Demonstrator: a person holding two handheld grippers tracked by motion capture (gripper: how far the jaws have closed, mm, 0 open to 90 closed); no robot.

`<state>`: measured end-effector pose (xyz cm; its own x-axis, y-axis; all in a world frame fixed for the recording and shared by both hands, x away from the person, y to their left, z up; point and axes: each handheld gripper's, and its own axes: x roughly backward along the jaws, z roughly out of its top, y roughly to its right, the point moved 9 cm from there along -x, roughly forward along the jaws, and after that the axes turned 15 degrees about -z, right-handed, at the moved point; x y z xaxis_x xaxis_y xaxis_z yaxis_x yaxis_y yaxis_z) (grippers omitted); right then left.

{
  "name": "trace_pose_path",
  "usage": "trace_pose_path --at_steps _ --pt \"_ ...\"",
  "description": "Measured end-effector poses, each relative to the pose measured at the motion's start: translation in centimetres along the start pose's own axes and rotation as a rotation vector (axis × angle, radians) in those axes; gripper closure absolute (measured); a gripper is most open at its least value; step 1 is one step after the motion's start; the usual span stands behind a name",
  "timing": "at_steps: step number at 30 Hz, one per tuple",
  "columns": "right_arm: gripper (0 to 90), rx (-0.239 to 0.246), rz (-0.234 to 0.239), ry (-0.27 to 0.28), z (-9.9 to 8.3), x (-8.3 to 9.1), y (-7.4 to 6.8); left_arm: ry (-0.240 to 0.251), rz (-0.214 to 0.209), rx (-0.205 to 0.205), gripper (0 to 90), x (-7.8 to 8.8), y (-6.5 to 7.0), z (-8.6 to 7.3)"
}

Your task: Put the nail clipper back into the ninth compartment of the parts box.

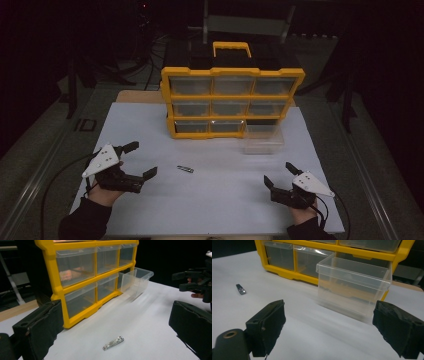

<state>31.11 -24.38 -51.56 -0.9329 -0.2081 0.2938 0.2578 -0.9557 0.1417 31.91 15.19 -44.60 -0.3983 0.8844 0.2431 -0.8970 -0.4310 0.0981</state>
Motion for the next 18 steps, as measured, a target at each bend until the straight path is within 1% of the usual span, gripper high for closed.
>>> trace_pose_path --at_steps 2,4,5,6,7,8,9,10,11,12,14,15,16,17,18 --pt "10.8 0.003 0.005 0.004 0.0 0.0 -0.1 -0.007 -0.003 0.0 2.8 -0.7 -0.3 0.1" --pt "10.9 0.006 0.005 0.003 0.0 0.0 -0.1 -0.013 0.004 -0.004 3.0 -1.3 -0.6 0.1" --pt "10.8 0.007 0.004 0.004 0.0 0.0 -0.1 -0.017 -0.002 0.001 3.8 -1.8 -0.8 0.0" --pt "10.9 0.0 0.007 0.002 0.0 0.0 0.0 -0.028 -0.002 0.001 5.7 -2.1 -1.0 -0.1" --pt "10.9 0.0 0.007 0.002 0.0 0.0 0.0 -0.033 0.001 -0.001 5.7 -2.3 -1.1 -0.2" --pt "10.8 0.0 0.008 0.003 -0.1 0.0 0.0 -0.043 -0.001 0.0 8.9 -2.8 -1.4 -0.4" --pt "10.9 0.002 0.007 0.003 -0.1 0.0 -0.1 -0.043 -0.001 0.0 12.1 -2.8 -1.4 -0.4" --pt "10.9 0.002 0.007 0.003 -0.1 0.0 -0.1 -0.054 0.003 -0.005 12.1 -3.0 -1.5 -0.6" --pt "10.8 0.006 0.009 0.002 -0.1 -0.1 -0.1 -0.065 0.003 0.002 16.0 -3.5 -1.8 -0.9" --pt "10.9 0.006 0.01 0.003 -0.1 -0.1 -0.1 -0.065 0.003 0.002 18.6 -3.5 -1.8 -0.9" --pt "10.9 0.004 0.012 0.002 -0.2 -0.1 -0.2 -0.084 0.003 0.011 20.1 -4.0 -2.1 -1.4" --pt "10.8 0.007 0.014 0.001 -0.2 -0.1 -0.2 -0.088 -0.008 0.02 22.8 -4.3 -2.2 -1.6" --pt "10.8 0.007 0.015 -0.001 -0.2 -0.1 -0.2 -0.097 -0.01 0.028 27.6 -4.5 -2.3 -1.8" --pt "10.9 0.006 0.017 0.0 -0.2 -0.2 -0.2 -0.118 0.006 0.036 30.6 -4.9 -2.6 -2.2" --pt "10.8 0.005 0.023 -0.003 -0.3 -0.2 -0.3 -0.133 0.014 0.037 36.4 -5.1 -2.8 -2.4"
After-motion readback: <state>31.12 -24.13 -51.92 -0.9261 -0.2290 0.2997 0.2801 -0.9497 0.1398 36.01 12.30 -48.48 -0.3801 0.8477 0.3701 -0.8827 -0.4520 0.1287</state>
